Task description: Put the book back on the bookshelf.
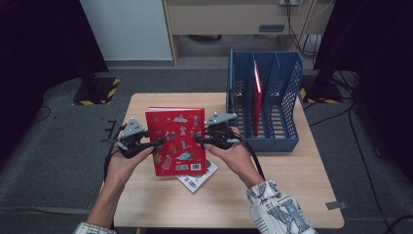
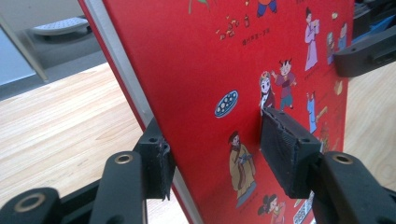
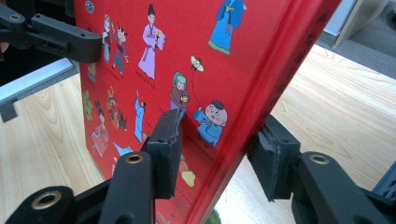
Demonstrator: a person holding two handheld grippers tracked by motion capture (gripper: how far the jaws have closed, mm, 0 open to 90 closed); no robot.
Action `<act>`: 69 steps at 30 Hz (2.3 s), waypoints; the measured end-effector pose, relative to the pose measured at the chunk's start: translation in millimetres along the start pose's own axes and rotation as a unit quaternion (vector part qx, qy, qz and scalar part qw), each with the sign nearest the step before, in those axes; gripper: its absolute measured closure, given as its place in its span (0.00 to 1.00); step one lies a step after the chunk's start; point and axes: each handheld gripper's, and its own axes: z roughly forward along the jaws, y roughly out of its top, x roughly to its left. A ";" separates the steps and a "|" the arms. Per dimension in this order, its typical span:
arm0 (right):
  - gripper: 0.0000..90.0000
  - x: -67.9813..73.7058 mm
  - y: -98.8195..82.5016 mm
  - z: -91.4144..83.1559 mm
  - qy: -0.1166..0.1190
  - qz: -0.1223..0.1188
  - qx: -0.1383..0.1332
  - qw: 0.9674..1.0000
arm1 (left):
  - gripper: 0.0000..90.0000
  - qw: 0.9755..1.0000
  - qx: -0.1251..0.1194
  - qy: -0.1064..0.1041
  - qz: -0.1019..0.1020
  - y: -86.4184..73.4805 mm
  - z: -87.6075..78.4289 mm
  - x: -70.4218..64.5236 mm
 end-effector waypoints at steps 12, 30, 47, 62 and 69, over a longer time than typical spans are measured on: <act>0.57 4.8 -4.2 -1.3 0.010 -0.009 -0.003 1.000 | 0.52 1.000 -0.004 -0.018 -0.007 -16.5 2.2 -4.2; 0.57 7.2 7.8 0.2 -0.009 -0.007 -0.022 1.000 | 0.53 1.000 -0.012 -0.010 -0.024 -3.2 -1.7 -0.7; 0.59 -2.6 6.2 -2.7 -0.018 -0.001 -0.027 0.999 | 0.50 1.000 -0.010 -0.005 0.001 2.6 9.5 -1.0; 0.56 18.6 -2.8 -15.2 0.017 -0.036 -0.026 0.999 | 0.46 0.999 -0.037 0.020 0.003 -23.3 2.5 -12.9; 0.63 20.0 -4.3 -18.4 0.028 -0.040 -0.027 0.998 | 0.44 0.998 -0.052 0.037 -0.011 -28.8 -2.0 -11.3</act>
